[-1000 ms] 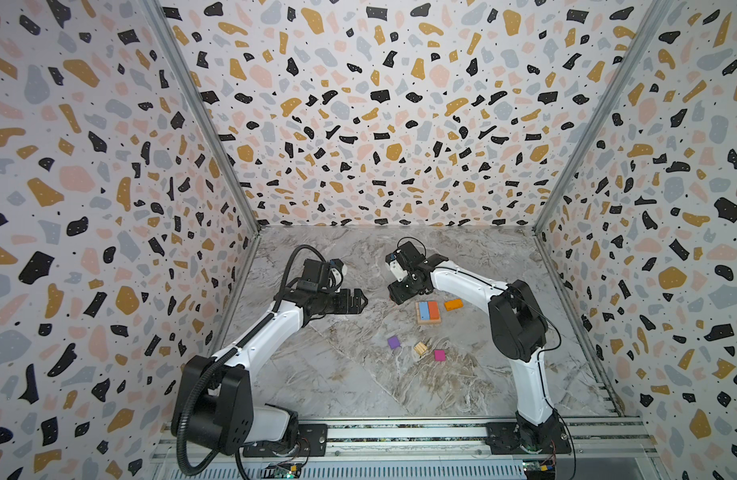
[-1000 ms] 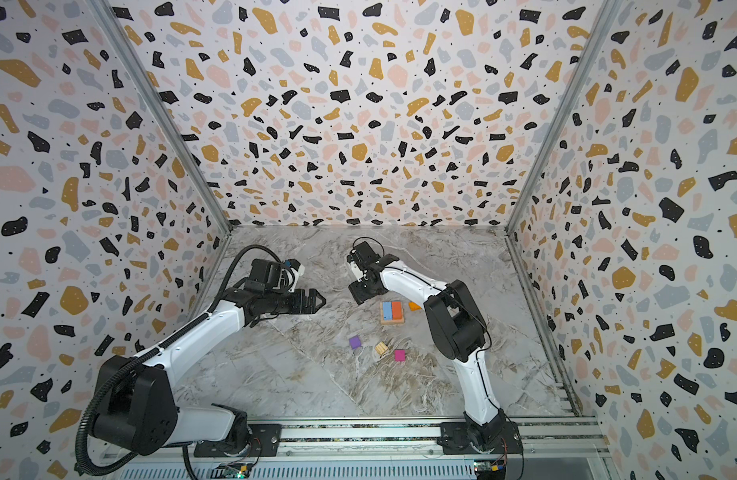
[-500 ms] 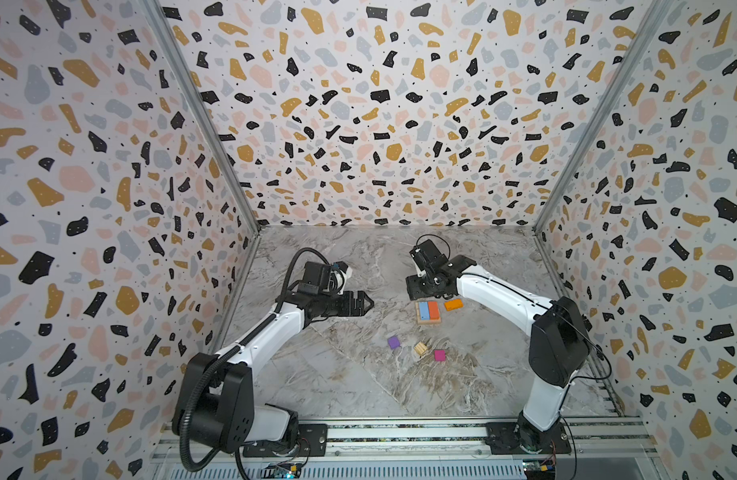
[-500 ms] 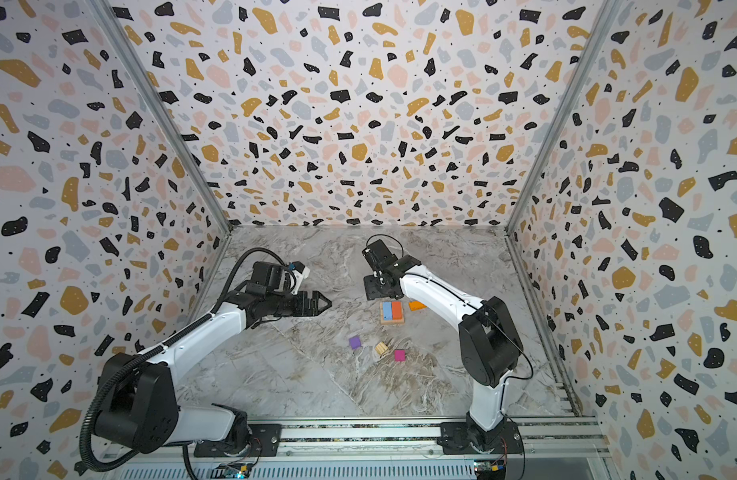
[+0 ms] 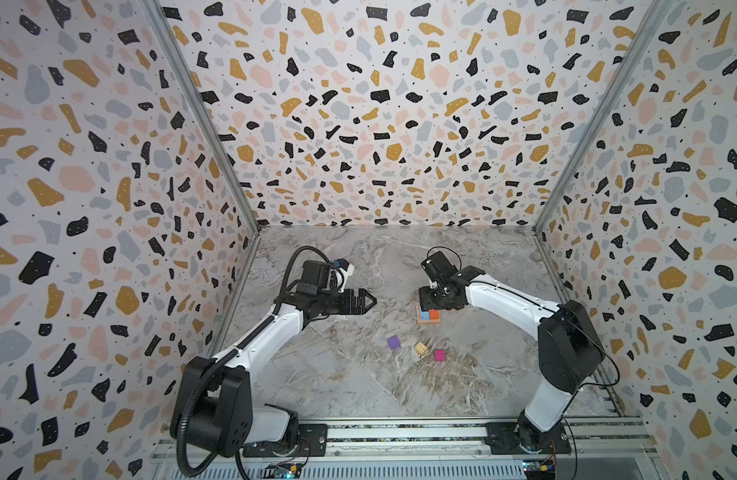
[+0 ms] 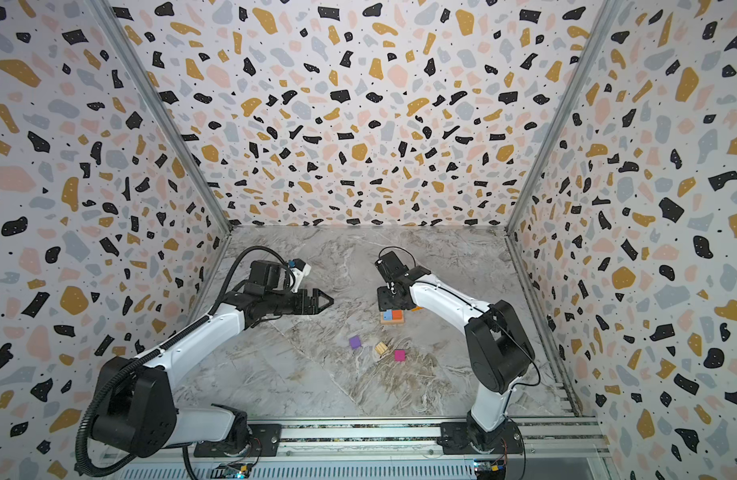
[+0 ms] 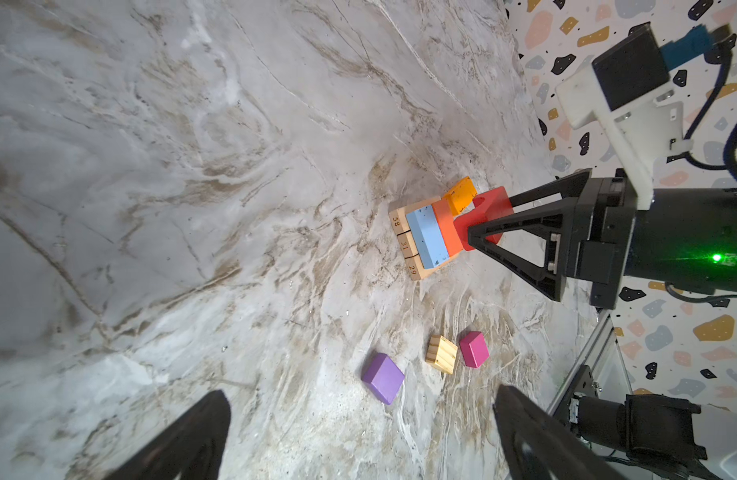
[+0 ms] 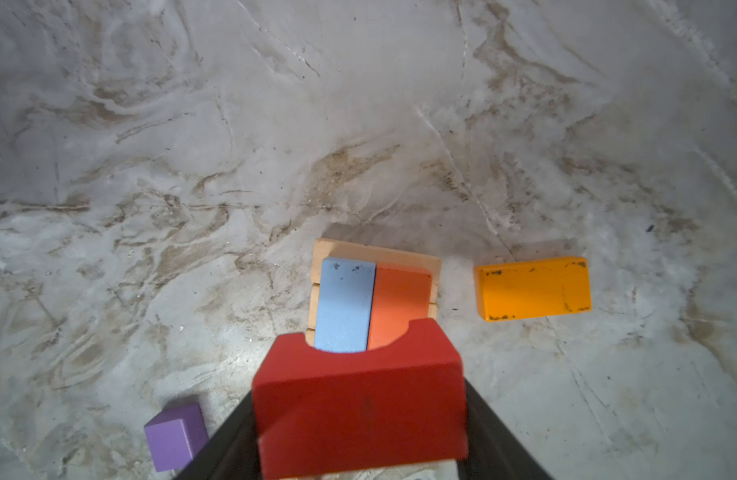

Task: Build the wood block tower
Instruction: 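Lift the red arch block and carry it over the stack with the right gripper, then hold the red arch block above the blue and orange bars, aligning it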

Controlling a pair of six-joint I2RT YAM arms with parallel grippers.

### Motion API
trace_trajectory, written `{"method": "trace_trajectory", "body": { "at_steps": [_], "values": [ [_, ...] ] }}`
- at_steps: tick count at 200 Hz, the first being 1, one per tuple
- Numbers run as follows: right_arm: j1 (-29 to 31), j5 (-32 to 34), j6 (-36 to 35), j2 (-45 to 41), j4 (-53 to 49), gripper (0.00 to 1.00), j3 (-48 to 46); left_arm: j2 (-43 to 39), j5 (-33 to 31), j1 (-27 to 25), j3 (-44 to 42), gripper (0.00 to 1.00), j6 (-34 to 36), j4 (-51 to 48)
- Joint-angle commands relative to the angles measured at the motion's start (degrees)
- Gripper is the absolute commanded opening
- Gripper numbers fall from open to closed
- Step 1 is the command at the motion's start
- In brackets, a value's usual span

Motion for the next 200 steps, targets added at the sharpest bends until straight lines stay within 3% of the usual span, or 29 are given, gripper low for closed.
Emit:
{"method": "trace_trajectory", "body": {
  "at_steps": [1,200],
  "values": [
    [-0.1,-0.4,2.8,-2.7,0.7,0.48,-1.2,-0.5,0.2,0.2,-0.6,1.0,-0.1,1.3],
    [1.3,3.2,6.3,2.2,0.5,0.48,0.7,-1.0,-0.8,0.2,-0.4,1.0,0.0,0.3]
  ]
}}
